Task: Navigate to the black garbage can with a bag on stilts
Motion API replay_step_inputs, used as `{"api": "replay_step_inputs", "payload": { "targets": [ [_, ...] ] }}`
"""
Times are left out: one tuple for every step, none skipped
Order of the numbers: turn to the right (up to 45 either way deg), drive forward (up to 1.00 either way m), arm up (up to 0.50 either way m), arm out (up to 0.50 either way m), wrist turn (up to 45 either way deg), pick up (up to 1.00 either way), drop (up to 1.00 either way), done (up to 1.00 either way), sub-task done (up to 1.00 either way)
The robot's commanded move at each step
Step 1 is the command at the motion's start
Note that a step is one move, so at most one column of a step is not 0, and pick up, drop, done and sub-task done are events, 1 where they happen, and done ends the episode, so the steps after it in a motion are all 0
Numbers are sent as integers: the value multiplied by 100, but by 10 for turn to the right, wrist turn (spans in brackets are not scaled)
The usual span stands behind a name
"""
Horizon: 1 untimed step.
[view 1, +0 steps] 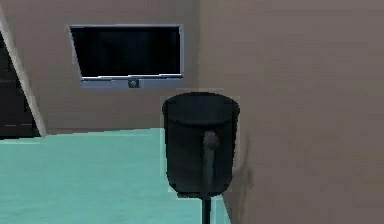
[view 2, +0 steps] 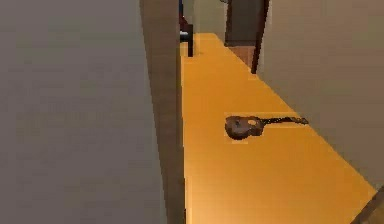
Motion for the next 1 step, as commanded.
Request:
{"api": "replay_step_inputs", "payload": {
  "targets": [
    [0,0,0,0,0,0,0,100,0]
  ]
}}
